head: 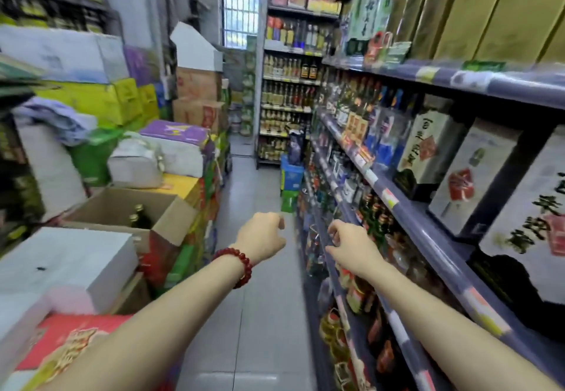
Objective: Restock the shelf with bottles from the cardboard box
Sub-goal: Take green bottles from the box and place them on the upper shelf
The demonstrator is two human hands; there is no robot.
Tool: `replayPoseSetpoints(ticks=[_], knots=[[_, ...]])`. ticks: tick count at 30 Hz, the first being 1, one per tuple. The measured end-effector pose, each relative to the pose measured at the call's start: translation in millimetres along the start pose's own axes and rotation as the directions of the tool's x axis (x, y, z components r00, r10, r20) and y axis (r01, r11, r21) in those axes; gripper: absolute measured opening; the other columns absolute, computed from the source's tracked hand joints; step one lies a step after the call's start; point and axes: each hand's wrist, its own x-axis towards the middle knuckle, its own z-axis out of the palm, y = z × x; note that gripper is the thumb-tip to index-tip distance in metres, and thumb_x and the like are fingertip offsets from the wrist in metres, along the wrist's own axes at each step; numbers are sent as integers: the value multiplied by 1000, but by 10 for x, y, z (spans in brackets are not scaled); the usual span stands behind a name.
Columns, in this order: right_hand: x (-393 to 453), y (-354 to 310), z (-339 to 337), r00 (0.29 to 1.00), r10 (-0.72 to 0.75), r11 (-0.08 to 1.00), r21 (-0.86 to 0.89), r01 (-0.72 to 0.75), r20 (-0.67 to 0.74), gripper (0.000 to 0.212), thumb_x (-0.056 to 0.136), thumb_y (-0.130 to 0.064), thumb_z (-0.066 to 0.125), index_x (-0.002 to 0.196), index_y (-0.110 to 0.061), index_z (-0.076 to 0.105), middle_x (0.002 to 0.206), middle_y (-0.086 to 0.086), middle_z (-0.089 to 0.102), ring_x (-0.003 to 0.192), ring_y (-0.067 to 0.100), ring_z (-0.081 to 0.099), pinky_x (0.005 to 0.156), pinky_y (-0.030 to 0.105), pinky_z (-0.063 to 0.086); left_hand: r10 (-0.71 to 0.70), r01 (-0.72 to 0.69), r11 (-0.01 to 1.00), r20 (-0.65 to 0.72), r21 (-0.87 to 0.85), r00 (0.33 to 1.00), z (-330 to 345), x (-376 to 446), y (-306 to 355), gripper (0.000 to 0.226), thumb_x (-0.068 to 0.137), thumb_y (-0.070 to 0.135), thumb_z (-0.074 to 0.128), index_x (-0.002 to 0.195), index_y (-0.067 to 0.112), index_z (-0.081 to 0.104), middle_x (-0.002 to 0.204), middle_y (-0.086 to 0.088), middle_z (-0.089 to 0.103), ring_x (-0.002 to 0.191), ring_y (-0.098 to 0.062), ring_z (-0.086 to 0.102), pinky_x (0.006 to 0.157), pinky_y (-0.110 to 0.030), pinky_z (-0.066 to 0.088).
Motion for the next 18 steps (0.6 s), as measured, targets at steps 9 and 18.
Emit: replayPoseSetpoints(ticks=[9,18], knots=[[1023,-626,657,964,-224,970,123,208,140,33,85,-18,63,117,-13,57,110,9,63,105,26,58,75,27,41,-265,271,962,-155,21,952,-153,121,-750,23,85,18,59,107,11,62,108,-10,67,103,-27,62,80,-34,52],[1967,-1548,1358,866,-436,899,175,402,247,27,87,-21,62,113,-13,57,106,7,62,100,26,59,82,35,51,-467,469,882,-208,-42,859,-386,535,-1836,24,88,18,60,111,11,63,107,-8,67,94,-21,65,71,-26,55]])
